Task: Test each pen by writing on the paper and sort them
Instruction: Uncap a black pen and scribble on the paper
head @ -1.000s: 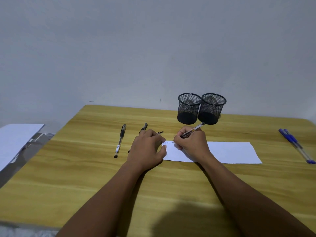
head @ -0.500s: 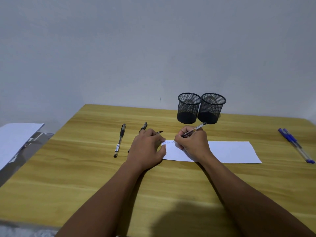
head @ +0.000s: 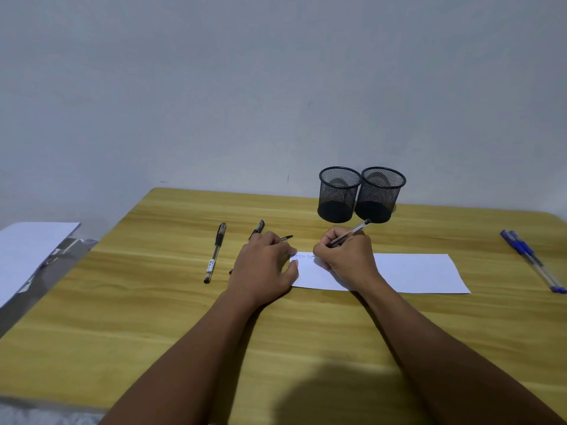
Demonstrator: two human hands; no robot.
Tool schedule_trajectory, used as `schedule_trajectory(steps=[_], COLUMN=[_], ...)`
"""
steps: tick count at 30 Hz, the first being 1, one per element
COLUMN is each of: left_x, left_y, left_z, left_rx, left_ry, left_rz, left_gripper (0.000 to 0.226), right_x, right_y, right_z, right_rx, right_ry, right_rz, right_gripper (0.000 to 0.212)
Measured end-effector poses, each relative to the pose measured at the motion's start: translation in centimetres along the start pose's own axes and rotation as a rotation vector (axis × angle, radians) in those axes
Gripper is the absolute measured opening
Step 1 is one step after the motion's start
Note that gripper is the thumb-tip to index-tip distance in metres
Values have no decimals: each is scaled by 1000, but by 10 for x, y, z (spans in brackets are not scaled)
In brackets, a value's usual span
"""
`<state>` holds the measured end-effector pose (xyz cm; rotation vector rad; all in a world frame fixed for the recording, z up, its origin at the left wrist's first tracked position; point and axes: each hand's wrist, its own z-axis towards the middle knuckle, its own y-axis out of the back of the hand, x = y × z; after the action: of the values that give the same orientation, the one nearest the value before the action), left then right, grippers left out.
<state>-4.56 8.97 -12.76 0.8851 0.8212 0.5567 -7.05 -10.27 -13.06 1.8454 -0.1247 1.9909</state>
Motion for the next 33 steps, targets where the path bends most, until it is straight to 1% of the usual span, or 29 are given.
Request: schedule_trajectory(steps=[3,6,9,12,14,16,20,22,25,29,33], left_x=[0,0,-1,1,3,5,2,0,-3,-9,-20], left_y=[0,-1,-3,-4,-5,-4,1,4,10,15,16], left_z=[0,0,1,7,14,20,30,32,35,41,44], left_rx=[-2,-13,-90,-165,-118,-48,-11,-26,-63,-106,-109], left_ry=[1,-3,27,98,144,174,151,150,154,160,134], left_rz=[2,1,9,83,181,266,323,281,118,-158,-299], left_gripper=[34,33,32,36,39,36,30,27,23,17,14], right_x=[-2,0,4,9,11,12,16,21,31,38,49], right_y=[0,1,5,6,7,7,5,6,11,17,21], right_z=[1,2,4,5,7,9,11,11,11,13,12], right_rx=[-13,-81,-108,-72,-46,-39,-35,-8,32,-11,-8], right_ry=[-10,-39,-61,-78,-95,-130,-185,-212,-247,-239,-247], right_rz=[11,109,173,233,279,297,332,348,387,391,388], right_gripper=[8,10,16,18,17,15,16,15,16,23,28])
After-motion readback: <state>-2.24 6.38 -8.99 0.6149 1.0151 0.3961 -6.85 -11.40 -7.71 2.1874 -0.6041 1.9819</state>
